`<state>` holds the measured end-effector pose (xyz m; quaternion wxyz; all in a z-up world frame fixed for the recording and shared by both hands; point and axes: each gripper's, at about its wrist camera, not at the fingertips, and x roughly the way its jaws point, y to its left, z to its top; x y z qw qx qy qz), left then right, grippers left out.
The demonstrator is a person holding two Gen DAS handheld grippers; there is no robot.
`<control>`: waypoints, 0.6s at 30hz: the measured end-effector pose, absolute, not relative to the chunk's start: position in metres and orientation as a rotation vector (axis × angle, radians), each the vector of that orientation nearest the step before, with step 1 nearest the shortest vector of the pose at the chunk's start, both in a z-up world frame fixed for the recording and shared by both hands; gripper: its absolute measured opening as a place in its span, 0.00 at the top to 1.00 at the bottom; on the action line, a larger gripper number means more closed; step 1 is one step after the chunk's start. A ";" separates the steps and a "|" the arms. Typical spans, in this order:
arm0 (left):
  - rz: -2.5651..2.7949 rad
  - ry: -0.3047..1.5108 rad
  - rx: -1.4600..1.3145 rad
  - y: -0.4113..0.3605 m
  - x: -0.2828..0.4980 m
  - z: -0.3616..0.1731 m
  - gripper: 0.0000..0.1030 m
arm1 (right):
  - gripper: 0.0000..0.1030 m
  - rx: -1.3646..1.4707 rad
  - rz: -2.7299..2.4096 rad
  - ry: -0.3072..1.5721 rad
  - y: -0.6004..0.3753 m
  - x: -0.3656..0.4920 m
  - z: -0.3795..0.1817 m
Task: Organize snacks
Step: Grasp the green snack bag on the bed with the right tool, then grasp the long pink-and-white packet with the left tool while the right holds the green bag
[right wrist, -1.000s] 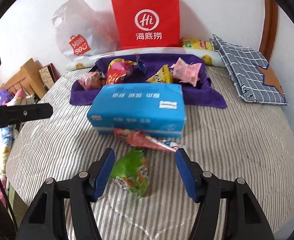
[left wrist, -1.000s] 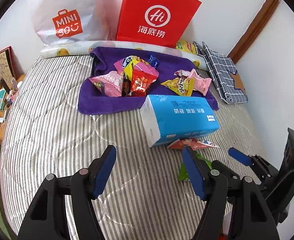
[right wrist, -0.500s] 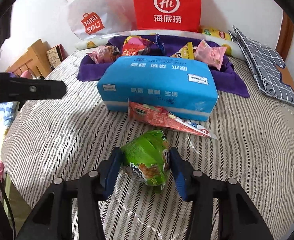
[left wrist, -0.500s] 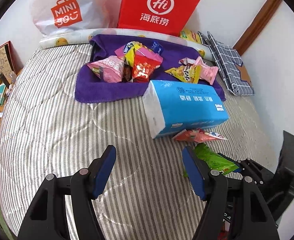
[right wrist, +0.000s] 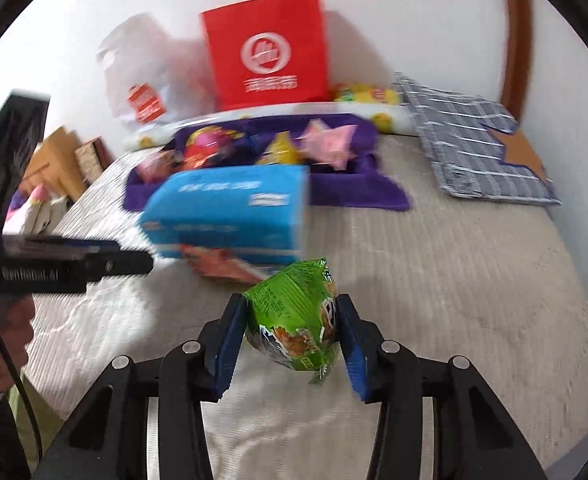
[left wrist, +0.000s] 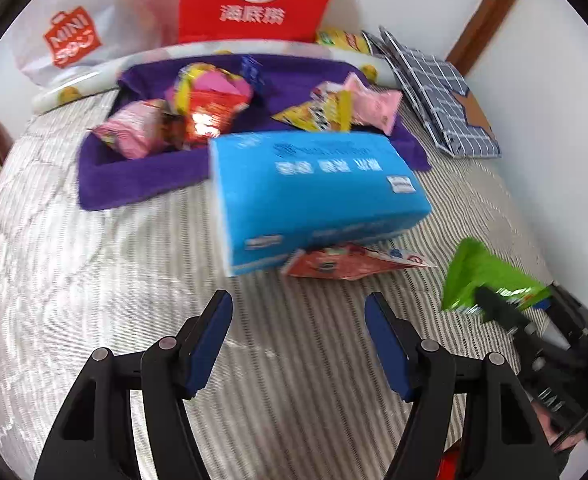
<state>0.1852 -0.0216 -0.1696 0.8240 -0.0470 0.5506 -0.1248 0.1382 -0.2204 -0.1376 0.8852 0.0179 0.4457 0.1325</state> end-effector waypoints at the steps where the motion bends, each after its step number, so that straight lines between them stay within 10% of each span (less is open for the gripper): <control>1: -0.265 1.178 -0.099 -0.025 0.187 -0.172 0.34 | 0.58 0.047 0.261 0.926 -0.228 0.139 -0.138; 18: -0.304 1.253 -0.083 -0.064 0.214 -0.199 0.52 | 0.58 0.138 0.232 0.948 -0.283 0.146 -0.160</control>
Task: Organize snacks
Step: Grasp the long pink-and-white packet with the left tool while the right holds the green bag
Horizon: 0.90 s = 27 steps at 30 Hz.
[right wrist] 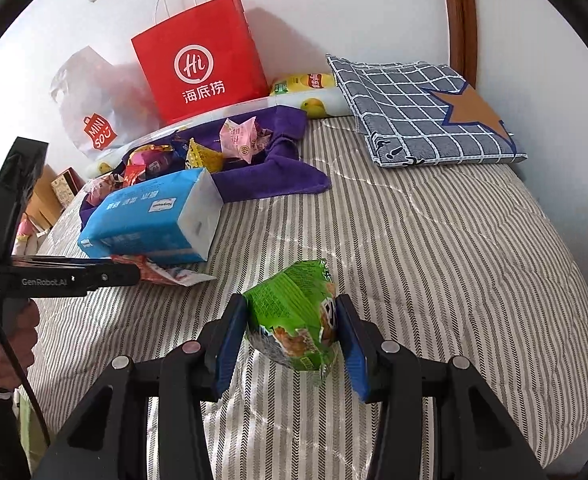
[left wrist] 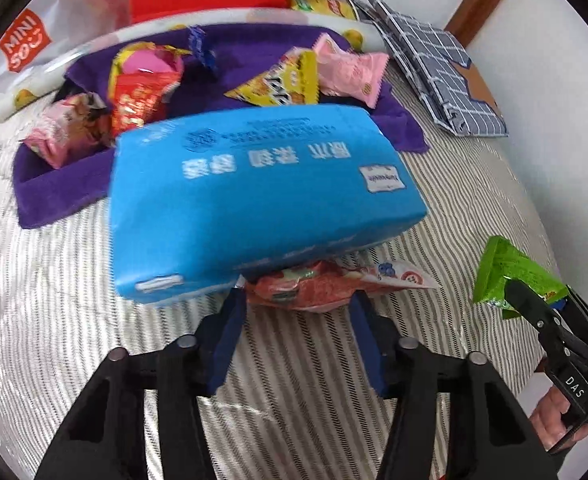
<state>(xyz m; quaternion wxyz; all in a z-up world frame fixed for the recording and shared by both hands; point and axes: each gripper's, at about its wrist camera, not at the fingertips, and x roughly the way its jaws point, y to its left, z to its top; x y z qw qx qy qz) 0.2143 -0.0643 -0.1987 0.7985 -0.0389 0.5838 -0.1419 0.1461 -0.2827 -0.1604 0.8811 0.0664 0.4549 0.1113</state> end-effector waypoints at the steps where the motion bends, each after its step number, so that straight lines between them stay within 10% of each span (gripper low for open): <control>1: -0.318 1.264 -0.092 -0.067 0.215 -0.200 0.53 | 0.58 0.142 0.233 0.948 -0.283 0.146 -0.161; 27: -0.375 1.196 -0.007 -0.092 0.214 -0.183 0.53 | 0.58 0.175 0.223 0.971 -0.300 0.144 -0.171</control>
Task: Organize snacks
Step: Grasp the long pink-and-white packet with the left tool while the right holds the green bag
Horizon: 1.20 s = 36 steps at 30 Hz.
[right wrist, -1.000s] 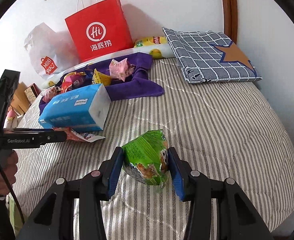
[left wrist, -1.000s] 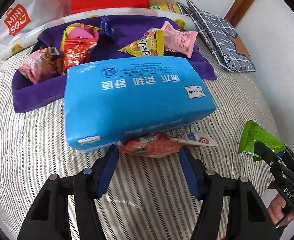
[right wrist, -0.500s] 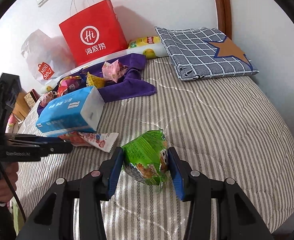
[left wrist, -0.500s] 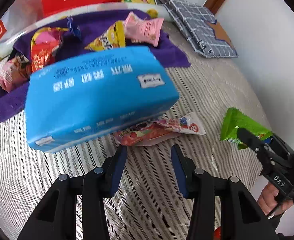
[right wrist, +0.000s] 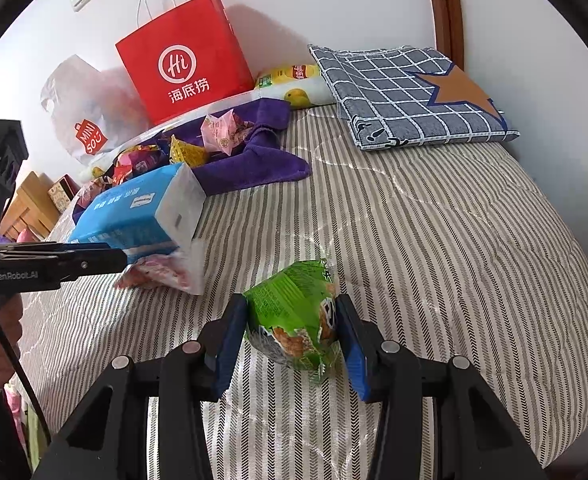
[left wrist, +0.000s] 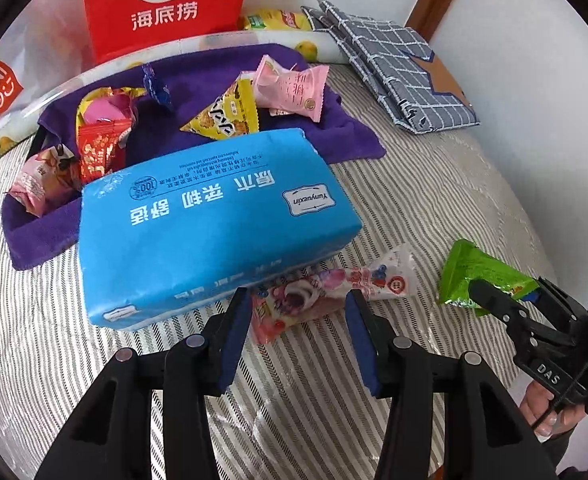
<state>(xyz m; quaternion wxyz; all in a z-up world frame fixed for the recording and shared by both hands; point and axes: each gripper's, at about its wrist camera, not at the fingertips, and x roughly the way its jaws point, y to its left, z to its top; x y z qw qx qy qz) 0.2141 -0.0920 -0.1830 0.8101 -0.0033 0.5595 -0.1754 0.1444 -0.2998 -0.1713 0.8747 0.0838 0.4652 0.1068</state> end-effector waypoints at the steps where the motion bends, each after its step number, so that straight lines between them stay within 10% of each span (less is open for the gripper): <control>1: -0.376 1.200 -0.009 -0.093 0.216 -0.185 0.53 | 0.58 0.175 0.224 0.973 -0.300 0.144 -0.172; 21: -0.433 1.198 0.126 -0.130 0.208 -0.204 0.42 | 0.58 0.178 0.184 0.985 -0.313 0.141 -0.175; 25: -0.386 1.131 0.278 -0.140 0.198 -0.204 0.77 | 0.58 0.182 0.180 0.987 -0.314 0.140 -0.176; 36: -0.426 1.171 0.159 -0.102 0.176 -0.186 0.91 | 0.58 0.176 0.196 0.976 -0.300 0.133 -0.169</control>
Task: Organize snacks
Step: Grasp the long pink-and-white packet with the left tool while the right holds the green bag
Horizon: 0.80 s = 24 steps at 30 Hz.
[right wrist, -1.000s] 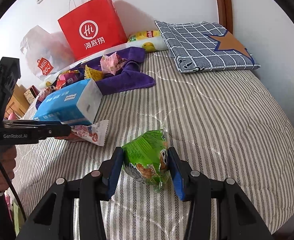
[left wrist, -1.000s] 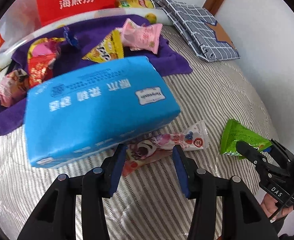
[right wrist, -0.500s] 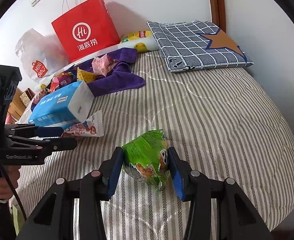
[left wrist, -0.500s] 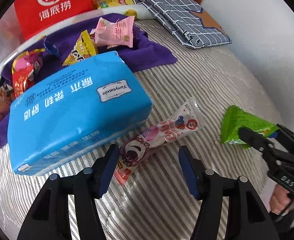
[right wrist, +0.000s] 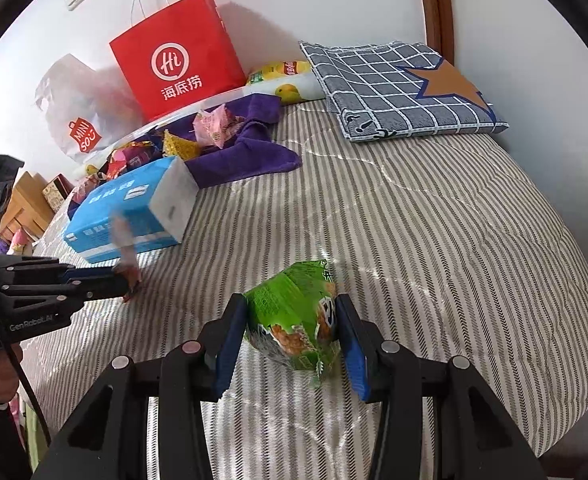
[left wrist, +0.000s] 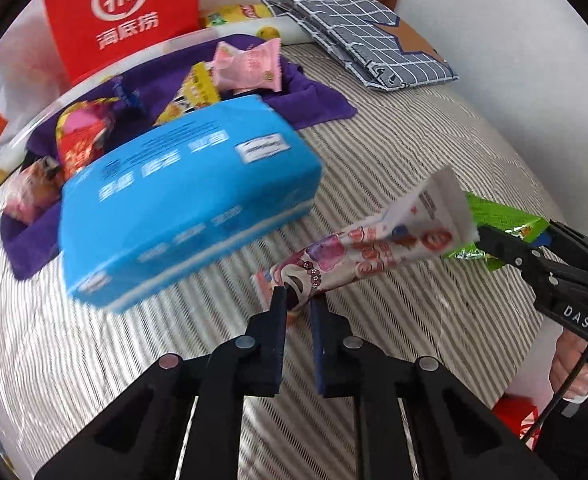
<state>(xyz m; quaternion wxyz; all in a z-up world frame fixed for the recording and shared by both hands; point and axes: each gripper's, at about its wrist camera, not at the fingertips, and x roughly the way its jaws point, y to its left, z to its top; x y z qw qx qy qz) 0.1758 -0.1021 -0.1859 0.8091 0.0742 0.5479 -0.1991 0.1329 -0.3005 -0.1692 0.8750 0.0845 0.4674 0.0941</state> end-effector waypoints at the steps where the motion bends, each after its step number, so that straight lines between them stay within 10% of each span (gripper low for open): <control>1: -0.419 1.163 0.156 -0.099 0.172 -0.183 0.91 | 0.58 0.173 0.198 0.971 -0.298 0.132 -0.167; 15: -0.388 1.082 0.124 -0.060 0.137 -0.146 0.94 | 0.58 0.146 0.209 0.928 -0.281 0.115 -0.145; 19: -0.403 1.087 0.123 -0.065 0.140 -0.152 0.63 | 0.58 0.149 0.197 0.929 -0.284 0.116 -0.148; 24: -0.446 1.099 0.144 -0.082 0.150 -0.167 0.58 | 0.58 0.155 0.179 0.952 -0.292 0.121 -0.158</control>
